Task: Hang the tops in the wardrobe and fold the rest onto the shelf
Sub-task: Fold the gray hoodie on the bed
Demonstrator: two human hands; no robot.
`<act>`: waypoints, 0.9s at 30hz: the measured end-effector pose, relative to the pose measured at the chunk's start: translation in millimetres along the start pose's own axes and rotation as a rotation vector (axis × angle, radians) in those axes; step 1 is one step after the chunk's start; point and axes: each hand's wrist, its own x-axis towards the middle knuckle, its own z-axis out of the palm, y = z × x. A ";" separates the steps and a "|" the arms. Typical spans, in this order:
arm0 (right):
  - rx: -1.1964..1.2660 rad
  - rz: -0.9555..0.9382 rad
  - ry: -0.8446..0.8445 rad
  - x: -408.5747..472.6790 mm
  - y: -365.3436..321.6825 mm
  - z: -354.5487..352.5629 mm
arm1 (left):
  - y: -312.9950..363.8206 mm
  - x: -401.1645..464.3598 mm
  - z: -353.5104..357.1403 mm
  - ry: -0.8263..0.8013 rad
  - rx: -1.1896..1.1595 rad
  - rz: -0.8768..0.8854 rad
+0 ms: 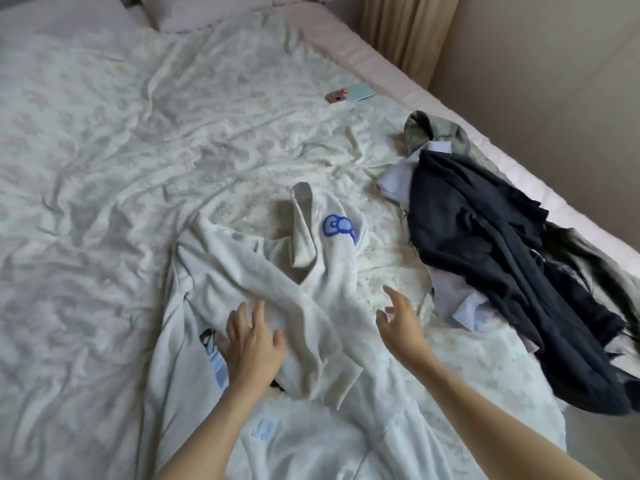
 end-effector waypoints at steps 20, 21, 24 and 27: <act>-0.557 -0.134 -0.560 -292.5 70.5 185.8 | -189.2 -134.5 27.3 -0.099 -0.597 -0.392; -0.571 -0.123 -0.542 -296.4 70.3 187.2 | -192.3 -139.1 19.6 -0.084 -0.677 -0.385; -0.653 -0.132 -0.535 -308.9 72.7 187.8 | -211.4 -161.1 -3.7 -0.086 -0.862 -0.415; -0.642 -0.064 -0.497 -323.9 77.4 185.0 | -228.1 -190.2 -15.4 -0.105 -0.899 -0.434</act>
